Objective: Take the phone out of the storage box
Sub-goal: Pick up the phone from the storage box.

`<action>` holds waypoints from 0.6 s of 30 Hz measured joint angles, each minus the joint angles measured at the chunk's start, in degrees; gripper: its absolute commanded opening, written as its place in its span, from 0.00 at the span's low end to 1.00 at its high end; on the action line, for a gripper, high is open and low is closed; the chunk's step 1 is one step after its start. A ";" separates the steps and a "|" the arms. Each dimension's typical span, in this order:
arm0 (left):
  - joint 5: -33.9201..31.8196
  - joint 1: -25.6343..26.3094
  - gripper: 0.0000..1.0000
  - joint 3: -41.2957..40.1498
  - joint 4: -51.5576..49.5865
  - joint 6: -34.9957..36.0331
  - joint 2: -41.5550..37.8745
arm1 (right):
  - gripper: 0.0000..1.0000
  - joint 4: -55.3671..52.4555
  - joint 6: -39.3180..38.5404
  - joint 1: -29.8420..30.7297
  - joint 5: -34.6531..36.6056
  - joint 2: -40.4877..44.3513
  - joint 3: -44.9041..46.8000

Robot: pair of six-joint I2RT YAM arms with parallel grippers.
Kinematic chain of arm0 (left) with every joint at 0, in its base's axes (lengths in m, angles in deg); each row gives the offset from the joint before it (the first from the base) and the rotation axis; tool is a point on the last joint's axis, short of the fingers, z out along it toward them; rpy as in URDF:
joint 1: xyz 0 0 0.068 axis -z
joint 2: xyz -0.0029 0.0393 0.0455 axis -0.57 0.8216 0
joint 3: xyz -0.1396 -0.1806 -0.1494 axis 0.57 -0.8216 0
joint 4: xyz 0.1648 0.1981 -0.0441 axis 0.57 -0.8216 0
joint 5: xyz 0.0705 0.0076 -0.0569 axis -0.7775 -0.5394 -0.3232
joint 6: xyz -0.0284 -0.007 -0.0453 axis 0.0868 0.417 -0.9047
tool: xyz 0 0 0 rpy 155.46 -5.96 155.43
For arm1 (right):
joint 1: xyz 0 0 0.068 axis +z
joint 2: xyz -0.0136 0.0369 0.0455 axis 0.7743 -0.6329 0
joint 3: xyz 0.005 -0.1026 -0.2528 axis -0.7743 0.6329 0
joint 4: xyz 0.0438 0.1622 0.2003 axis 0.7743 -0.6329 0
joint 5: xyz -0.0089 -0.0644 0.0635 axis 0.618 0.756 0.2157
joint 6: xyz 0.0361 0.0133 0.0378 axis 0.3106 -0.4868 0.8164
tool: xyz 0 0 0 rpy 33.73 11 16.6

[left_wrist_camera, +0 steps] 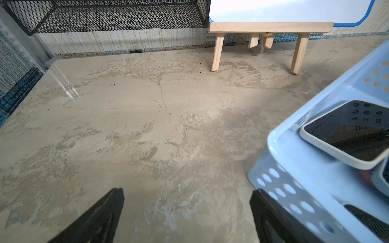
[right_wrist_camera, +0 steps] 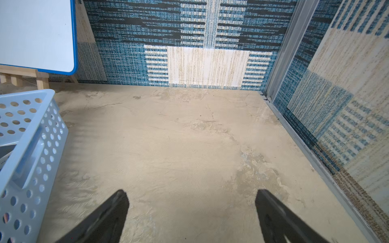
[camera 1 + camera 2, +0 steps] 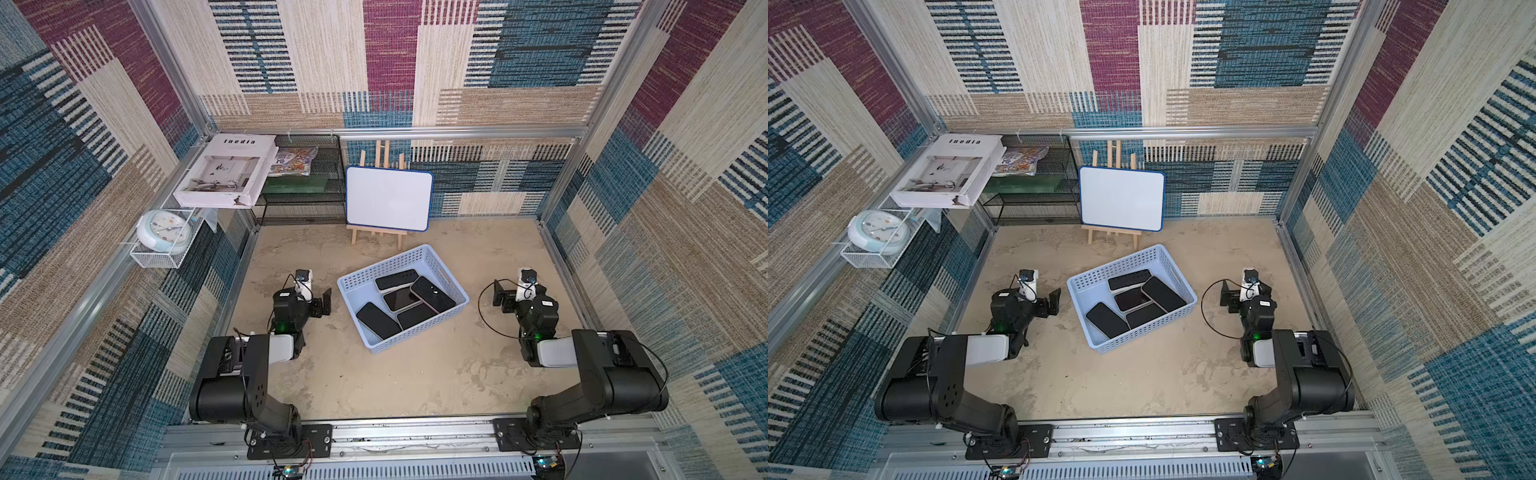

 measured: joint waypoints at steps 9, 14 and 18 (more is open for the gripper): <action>0.04 0.00 0.99 0.00 0.00 0.00 0.00 | 0.99 0.00 0.00 -0.22 -0.66 0.00 0.00; 0.72 -0.85 0.99 0.55 -0.44 -0.79 0.24 | 0.99 -0.15 0.00 -0.28 -0.87 0.00 -0.22; 1.09 -0.85 0.97 0.66 -0.68 -1.05 0.24 | 0.99 -0.17 0.00 -0.26 -0.87 0.00 -0.22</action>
